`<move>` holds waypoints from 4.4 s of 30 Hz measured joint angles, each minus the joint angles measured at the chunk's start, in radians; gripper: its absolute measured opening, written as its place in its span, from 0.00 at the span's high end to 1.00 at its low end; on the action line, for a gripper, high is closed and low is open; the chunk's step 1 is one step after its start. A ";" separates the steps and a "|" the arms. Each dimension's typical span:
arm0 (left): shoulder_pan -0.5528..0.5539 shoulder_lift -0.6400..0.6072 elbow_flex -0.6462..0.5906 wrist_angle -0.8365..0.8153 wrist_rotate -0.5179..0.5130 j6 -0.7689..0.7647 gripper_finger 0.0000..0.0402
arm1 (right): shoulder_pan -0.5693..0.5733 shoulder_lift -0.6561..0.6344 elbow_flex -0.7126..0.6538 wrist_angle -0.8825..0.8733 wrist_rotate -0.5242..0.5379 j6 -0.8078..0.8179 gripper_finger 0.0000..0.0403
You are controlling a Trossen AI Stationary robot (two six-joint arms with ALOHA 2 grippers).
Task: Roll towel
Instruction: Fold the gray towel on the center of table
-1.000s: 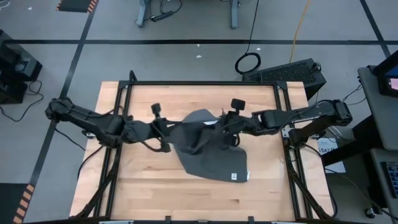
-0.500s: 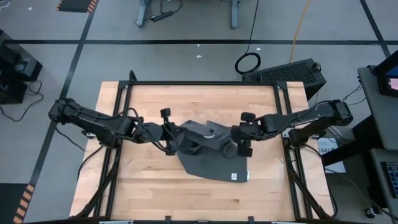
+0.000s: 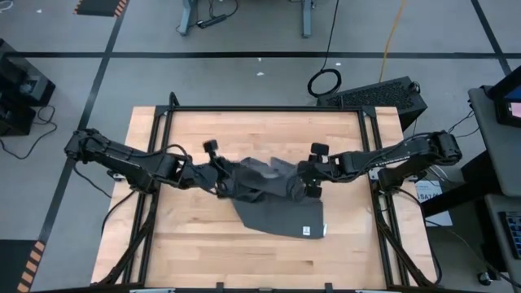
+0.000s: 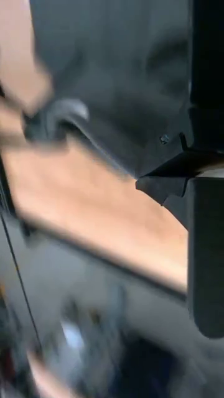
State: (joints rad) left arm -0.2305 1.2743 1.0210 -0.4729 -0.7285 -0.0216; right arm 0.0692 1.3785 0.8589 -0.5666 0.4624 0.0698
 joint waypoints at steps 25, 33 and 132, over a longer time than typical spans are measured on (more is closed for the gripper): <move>0.346 -0.001 0.000 0.331 0.522 -0.152 1.00 | -0.100 -0.030 0.001 0.328 -0.149 0.231 0.59; 0.317 -0.003 0.041 0.348 0.604 -0.214 1.00 | -0.125 -0.173 0.108 0.345 -0.521 0.226 0.58; 0.178 0.432 0.187 0.483 0.100 0.248 0.31 | -0.451 0.169 0.932 -0.298 -0.338 0.655 1.00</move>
State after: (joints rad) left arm -0.0521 1.7059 1.2083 0.0097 -0.6288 0.2264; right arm -0.3815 1.5471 1.7907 -0.8644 0.1247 0.7248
